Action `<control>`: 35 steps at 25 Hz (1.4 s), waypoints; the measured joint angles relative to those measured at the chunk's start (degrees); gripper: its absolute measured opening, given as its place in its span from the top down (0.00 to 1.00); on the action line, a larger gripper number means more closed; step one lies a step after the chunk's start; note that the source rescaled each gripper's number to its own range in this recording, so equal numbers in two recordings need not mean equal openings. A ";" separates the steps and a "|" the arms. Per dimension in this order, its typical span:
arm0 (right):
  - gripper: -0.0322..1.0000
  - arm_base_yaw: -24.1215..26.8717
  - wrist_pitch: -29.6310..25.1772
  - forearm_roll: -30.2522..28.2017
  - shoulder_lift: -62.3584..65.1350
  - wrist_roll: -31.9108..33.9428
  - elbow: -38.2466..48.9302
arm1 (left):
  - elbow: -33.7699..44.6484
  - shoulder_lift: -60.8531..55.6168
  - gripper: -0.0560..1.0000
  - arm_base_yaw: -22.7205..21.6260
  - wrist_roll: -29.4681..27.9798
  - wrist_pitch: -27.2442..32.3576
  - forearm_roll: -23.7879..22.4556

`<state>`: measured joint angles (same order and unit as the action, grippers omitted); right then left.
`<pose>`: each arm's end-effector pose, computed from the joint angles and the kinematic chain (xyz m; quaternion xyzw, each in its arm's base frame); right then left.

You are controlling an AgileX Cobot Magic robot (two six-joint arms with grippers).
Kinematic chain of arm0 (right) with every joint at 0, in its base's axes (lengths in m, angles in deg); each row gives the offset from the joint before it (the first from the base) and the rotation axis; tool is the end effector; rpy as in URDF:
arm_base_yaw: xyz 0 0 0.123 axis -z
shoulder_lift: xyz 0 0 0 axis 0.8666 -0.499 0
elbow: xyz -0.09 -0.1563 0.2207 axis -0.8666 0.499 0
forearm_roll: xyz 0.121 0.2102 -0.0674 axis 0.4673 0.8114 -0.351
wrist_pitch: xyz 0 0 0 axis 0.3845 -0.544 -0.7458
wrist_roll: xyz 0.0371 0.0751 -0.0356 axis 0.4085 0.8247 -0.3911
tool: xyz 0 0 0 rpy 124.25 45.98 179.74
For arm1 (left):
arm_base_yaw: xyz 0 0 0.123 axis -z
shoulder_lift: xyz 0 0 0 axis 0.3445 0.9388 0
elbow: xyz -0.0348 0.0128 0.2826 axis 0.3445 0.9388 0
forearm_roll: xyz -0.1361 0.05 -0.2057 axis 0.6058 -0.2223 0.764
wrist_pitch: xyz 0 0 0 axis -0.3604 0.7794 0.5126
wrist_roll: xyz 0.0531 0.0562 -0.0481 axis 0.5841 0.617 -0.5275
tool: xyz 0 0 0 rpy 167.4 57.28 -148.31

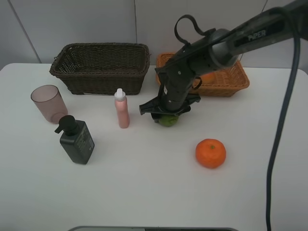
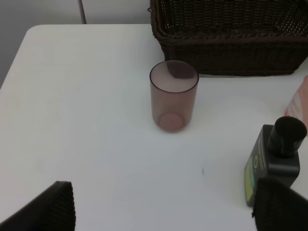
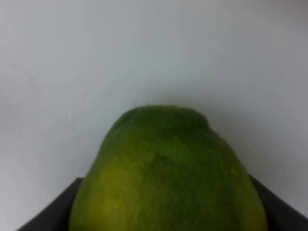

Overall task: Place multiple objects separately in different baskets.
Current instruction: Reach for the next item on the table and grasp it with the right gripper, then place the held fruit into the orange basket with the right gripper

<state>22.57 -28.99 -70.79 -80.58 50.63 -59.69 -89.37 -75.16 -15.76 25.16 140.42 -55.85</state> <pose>0.3398 0.2414 0.1017 -0.1386 0.9761 -0.0040 0.1674 -0.0065 0.0051 0.2780 0.0018 0.8515 -0.0099 0.5243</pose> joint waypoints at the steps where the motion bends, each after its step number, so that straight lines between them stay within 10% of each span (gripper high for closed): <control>1: 0.95 0.00 0.00 0.00 0.00 0.00 0.00 | 0.00 0.00 0.04 0.00 0.00 0.00 0.00; 18: 0.95 0.00 -1.30 0.06 1.25 -0.26 0.00 | 0.00 0.00 0.04 0.00 0.00 0.00 0.00; 35: 0.95 6.83 -18.39 11.96 13.35 -17.64 0.00 | 0.00 0.00 0.04 0.00 0.00 0.00 0.00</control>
<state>29.40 -47.38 -58.83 -67.23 32.99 -59.69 -89.37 -75.16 -15.76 25.16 140.42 -55.85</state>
